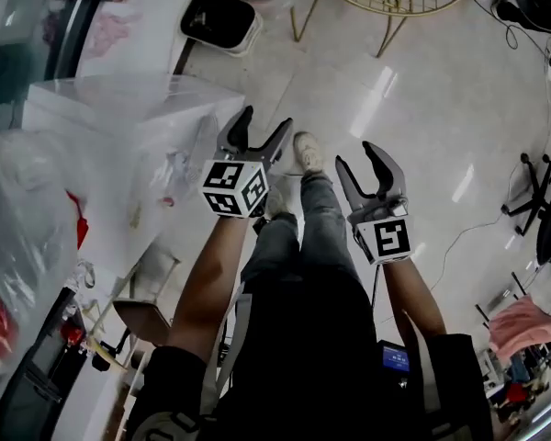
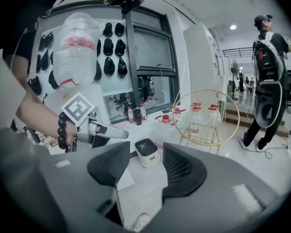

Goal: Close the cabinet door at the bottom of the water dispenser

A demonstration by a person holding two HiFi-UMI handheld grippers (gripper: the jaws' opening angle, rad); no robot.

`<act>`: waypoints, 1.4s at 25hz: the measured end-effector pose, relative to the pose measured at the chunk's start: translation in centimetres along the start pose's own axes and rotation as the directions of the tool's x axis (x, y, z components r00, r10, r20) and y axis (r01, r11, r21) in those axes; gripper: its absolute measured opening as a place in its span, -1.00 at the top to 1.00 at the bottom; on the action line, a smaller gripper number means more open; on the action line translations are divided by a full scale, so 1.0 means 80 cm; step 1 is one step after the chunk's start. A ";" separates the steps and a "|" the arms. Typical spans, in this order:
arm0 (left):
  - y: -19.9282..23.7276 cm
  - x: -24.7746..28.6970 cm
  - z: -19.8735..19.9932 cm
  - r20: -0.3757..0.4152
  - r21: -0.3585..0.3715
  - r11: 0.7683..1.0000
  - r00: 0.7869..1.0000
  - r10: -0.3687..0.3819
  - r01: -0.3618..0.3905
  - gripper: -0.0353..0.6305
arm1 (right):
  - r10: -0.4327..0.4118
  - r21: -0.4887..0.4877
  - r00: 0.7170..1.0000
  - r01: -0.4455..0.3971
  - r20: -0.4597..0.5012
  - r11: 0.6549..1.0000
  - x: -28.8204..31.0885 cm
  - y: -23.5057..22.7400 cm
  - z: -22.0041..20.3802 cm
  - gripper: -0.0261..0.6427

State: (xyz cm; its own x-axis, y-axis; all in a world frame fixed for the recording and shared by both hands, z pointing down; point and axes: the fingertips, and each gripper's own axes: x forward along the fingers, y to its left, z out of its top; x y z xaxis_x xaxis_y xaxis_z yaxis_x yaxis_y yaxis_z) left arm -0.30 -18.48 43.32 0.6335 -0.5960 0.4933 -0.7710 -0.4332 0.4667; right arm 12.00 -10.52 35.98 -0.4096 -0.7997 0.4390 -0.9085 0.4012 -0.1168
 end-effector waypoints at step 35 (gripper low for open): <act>-0.157 -0.398 0.313 0.482 0.199 0.977 0.876 -0.031 -0.075 0.88 | 0.220 -0.152 0.924 -0.180 0.314 0.972 -0.139 0.151 0.335 0.73</act>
State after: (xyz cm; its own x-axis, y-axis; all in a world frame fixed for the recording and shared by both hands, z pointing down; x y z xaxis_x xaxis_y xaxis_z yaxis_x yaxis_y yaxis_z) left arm -12.43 -11.00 3.33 0.5474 -0.8344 0.0643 -0.8140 -0.5130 0.2727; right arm 3.35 -8.79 5.80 -0.6038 -0.7908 0.1006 -0.7970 0.6013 -0.0573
